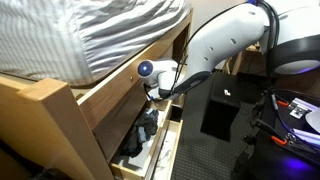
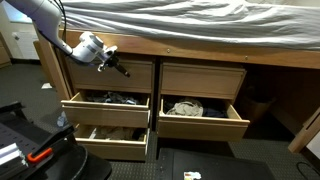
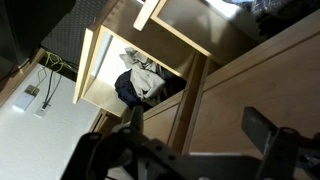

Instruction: Open the top most drawer on the left, close the topmost drawer on the right, close the topmost drawer on the left

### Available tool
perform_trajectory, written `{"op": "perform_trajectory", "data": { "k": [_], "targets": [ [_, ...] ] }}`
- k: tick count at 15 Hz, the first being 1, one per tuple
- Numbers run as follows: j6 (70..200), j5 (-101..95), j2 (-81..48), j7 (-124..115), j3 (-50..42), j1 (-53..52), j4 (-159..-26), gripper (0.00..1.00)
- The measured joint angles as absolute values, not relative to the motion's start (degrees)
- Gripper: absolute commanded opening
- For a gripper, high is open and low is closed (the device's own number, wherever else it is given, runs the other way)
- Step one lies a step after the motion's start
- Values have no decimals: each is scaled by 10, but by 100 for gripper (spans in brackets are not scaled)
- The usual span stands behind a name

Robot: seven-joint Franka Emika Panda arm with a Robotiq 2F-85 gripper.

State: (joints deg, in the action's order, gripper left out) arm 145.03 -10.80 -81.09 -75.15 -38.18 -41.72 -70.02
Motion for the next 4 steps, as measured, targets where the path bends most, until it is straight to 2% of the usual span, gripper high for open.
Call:
{"op": "perform_trajectory", "data": {
  "k": [4],
  "targets": [
    [1452,-116,-812,-755,-379,-409,-701,100]
  ]
}}
